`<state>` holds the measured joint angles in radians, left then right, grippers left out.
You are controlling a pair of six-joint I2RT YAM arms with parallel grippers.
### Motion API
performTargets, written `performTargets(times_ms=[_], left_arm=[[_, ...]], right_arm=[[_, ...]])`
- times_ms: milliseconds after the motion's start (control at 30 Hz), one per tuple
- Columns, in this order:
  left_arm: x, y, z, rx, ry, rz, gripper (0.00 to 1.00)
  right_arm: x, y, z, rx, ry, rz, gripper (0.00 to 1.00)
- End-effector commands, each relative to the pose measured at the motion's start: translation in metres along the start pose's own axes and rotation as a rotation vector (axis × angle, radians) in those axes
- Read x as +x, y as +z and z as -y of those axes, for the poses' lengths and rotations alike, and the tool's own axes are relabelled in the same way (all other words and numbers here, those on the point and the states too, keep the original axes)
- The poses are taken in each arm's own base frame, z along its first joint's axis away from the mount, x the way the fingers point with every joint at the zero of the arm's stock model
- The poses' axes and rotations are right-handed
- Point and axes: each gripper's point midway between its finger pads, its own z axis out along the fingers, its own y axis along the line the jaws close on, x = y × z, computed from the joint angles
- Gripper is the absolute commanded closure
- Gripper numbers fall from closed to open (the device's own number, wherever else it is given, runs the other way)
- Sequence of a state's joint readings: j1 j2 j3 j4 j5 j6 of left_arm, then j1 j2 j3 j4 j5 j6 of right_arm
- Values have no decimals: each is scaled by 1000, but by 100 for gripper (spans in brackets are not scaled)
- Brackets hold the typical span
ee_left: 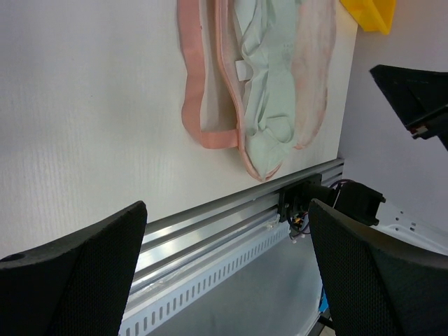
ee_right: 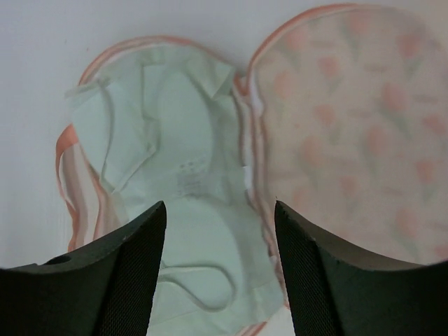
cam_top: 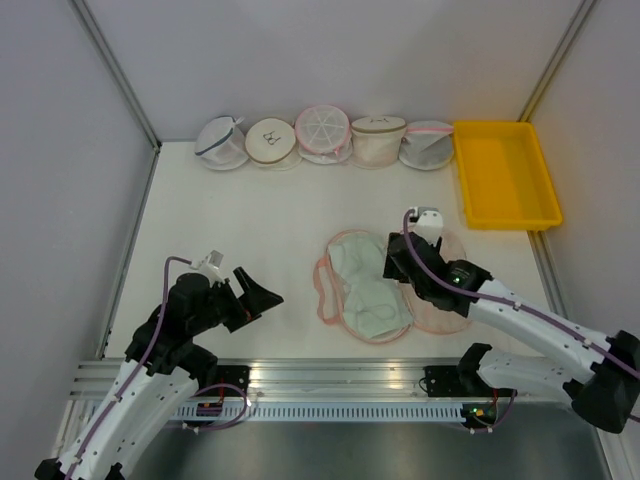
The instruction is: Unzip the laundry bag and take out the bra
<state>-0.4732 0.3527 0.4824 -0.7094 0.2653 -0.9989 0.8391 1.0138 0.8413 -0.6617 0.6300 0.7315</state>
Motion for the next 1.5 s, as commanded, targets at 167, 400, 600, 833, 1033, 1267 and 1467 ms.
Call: performTargets(times_ms=[167, 400, 600, 833, 1033, 1267, 1467], left_arm=[[-7, -8, 11, 20, -11, 30, 0], [-6, -8, 8, 13, -9, 31, 1], [-5, -9, 8, 20, -10, 34, 0], [-3, -10, 5, 18, -12, 36, 0], [-3, -11, 5, 19, -15, 36, 0], [-1, -11, 3, 19, -21, 34, 1], [-1, -11, 3, 23, -22, 35, 0]], right_arm=[[43, 43, -84, -387, -19, -166, 31], [65, 74, -74, -351, -52, -248, 31], [88, 93, -57, -289, -73, -300, 31], [101, 101, -40, -219, -111, -319, 30], [111, 99, -54, -316, -83, -359, 31], [120, 101, -58, -344, -76, -385, 59], [113, 98, -61, -352, -72, -372, 100]])
